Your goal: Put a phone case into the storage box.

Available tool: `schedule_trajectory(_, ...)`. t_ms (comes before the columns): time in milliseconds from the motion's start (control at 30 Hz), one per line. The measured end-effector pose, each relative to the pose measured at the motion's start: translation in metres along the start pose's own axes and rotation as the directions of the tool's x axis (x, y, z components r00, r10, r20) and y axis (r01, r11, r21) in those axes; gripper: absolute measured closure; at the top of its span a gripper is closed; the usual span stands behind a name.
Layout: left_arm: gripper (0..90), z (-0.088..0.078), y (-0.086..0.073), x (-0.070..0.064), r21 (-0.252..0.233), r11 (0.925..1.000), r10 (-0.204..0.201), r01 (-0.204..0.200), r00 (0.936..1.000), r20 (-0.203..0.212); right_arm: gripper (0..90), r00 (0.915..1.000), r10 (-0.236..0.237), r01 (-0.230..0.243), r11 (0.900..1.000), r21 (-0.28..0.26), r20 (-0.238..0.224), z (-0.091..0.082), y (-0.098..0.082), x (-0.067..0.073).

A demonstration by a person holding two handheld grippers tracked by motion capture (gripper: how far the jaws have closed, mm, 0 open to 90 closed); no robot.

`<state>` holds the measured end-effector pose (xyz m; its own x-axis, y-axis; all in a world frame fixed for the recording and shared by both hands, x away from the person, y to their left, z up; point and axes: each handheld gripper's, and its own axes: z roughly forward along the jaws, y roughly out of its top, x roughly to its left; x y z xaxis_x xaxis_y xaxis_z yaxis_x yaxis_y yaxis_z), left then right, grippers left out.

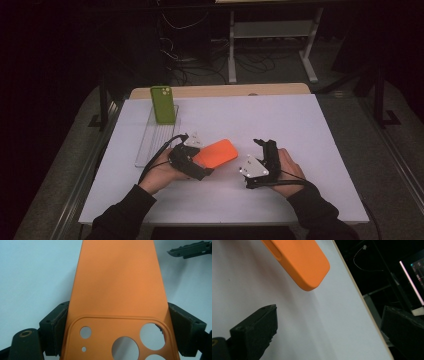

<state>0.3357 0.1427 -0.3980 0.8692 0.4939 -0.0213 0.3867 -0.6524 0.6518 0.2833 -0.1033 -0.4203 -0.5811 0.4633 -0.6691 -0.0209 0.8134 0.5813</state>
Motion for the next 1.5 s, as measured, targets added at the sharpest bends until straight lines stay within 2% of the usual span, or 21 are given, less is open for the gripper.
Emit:
schedule_trajectory(67, 15.3, 0.000, 0.000, 0.000, 0.005, 0.9999, 0.011, -0.011, 0.9999, 0.002, 0.4, 0.9969, -0.078, 0.077, 0.997, 0.010, 0.016, 0.000, 0.000, 0.000)
schedule_trajectory(133, 15.3, 0.000, 0.000, 0.000, 0.005, 1.0000, 0.007, -0.007, 1.0000, 0.004, 0.4, 0.9955, -0.090, 0.090, 0.996, 0.007, 0.030, 0.001, 0.001, 0.004)
schedule_trajectory(200, 15.3, 0.000, 0.000, -0.001, 0.004, 1.0000, 0.003, -0.003, 1.0000, 0.003, 0.4, 0.9870, -0.155, 0.155, 0.988, -0.002, 0.044, 0.001, 0.002, 0.005)
schedule_trajectory(367, 15.4, 0.001, 0.000, -0.002, -0.008, 0.9997, -0.023, 0.023, 0.9997, 0.008, 0.4, 0.9764, -0.205, 0.206, 0.979, 0.000, 0.067, 0.000, 0.005, 0.010)
schedule_trajectory(433, 15.4, -0.001, 0.000, -0.001, 0.007, 1.0000, -0.002, 0.002, 1.0000, 0.009, 0.4, 0.9722, -0.220, 0.220, 0.975, 0.009, 0.080, 0.000, 0.006, 0.012)
schedule_trajectory(533, 15.3, -0.001, 0.000, -0.001, 0.004, 1.0000, -0.002, 0.002, 1.0000, 0.009, 0.4, 0.9606, -0.263, 0.263, 0.965, 0.013, 0.090, 0.000, 0.007, 0.014)
schedule_trajectory(700, 15.3, -0.002, 0.001, 0.000, 0.012, 0.9998, 0.014, -0.014, 0.9999, 0.005, 0.3, 0.9274, -0.347, 0.349, 0.937, 0.012, 0.139, 0.000, 0.009, 0.018)
schedule_trajectory(767, 15.4, -0.002, 0.001, -0.001, 0.003, 1.0000, 0.001, -0.001, 1.0000, 0.001, 0.3, 0.9228, -0.358, 0.360, 0.933, 0.014, 0.142, -0.001, 0.009, 0.020)
schedule_trajectory(800, 15.4, -0.002, 0.002, -0.002, -0.015, 0.9998, -0.013, 0.013, 0.9999, 0.003, 0.3, 0.9297, -0.335, 0.337, 0.941, 0.009, 0.153, -0.001, 0.010, 0.023)
schedule_trajectory(833, 15.3, -0.002, 0.002, -0.002, -0.017, 0.9998, -0.011, 0.011, 0.9999, 0.004, 0.3, 0.9240, -0.345, 0.350, 0.937, 0.002, 0.165, 0.000, 0.010, 0.023)
schedule_trajectory(933, 15.4, -0.003, 0.003, -0.004, -0.024, 0.9996, -0.017, 0.017, 0.9998, 0.012, 0.4, 0.9197, -0.366, 0.367, 0.930, 0.015, 0.142, 0.000, 0.012, 0.027)
schedule_trajectory(1033, 15.4, -0.002, 0.005, -0.007, -0.026, 0.9995, -0.017, 0.017, 0.9997, 0.017, 0.4, 0.9020, -0.398, 0.404, 0.915, 0.001, 0.166, 0.001, 0.016, 0.029)
schedule_trajectory(1100, 15.4, -0.003, 0.005, -0.008, -0.011, 0.9999, 0.003, -0.003, 0.9998, 0.020, 0.6, 0.9015, -0.394, 0.401, 0.916, 0.000, 0.179, 0.001, 0.018, 0.032)
schedule_trajectory(1133, 15.4, -0.002, 0.006, -0.009, -0.017, 0.9999, -0.004, 0.004, 0.9997, 0.023, 0.8, 0.8848, -0.430, 0.437, 0.900, 0.000, 0.180, 0.002, 0.019, 0.031)
schedule_trajectory(1167, 15.4, -0.002, 0.006, -0.009, -0.010, 0.9999, 0.012, -0.012, 0.9997, 0.021, 1.7, 0.8776, -0.442, 0.450, 0.893, 0.000, 0.186, 0.002, 0.020, 0.031)
schedule_trajectory(1333, 15.4, -0.001, 0.007, -0.014, -0.020, 0.9998, 0.004, -0.004, 0.9995, 0.032, 5.7, 0.8640, -0.457, 0.470, 0.882, -0.015, 0.212, 0.002, 0.025, 0.037)
schedule_trajectory(1367, 15.4, -0.002, 0.008, -0.014, -0.012, 0.9998, 0.015, -0.015, 0.9994, 0.032, 6.5, 0.8596, -0.464, 0.478, 0.878, -0.014, 0.213, 0.002, 0.026, 0.038)
schedule_trajectory(1400, 15.4, -0.001, 0.008, -0.016, -0.031, 0.9995, -0.005, 0.006, 0.9995, 0.032, 7.5, 0.8520, -0.476, 0.491, 0.871, -0.016, 0.218, 0.002, 0.026, 0.040)
schedule_trajectory(1433, 15.3, -0.002, 0.008, -0.015, -0.012, 0.9997, 0.024, -0.023, 0.9992, 0.034, 9.0, 0.8581, -0.449, 0.471, 0.881, -0.034, 0.249, 0.003, 0.027, 0.043)
schedule_trajectory(1467, 15.4, -0.001, 0.008, -0.017, -0.029, 0.9996, 0.002, -0.001, 0.9993, 0.037, 10.7, 0.8495, -0.462, 0.485, 0.874, -0.033, 0.255, 0.003, 0.027, 0.044)
schedule_trajectory(1500, 15.4, -0.001, 0.008, -0.016, -0.019, 0.9997, 0.016, -0.016, 0.9992, 0.036, 12.9, 0.8425, -0.469, 0.494, 0.869, -0.032, 0.265, 0.004, 0.028, 0.045)
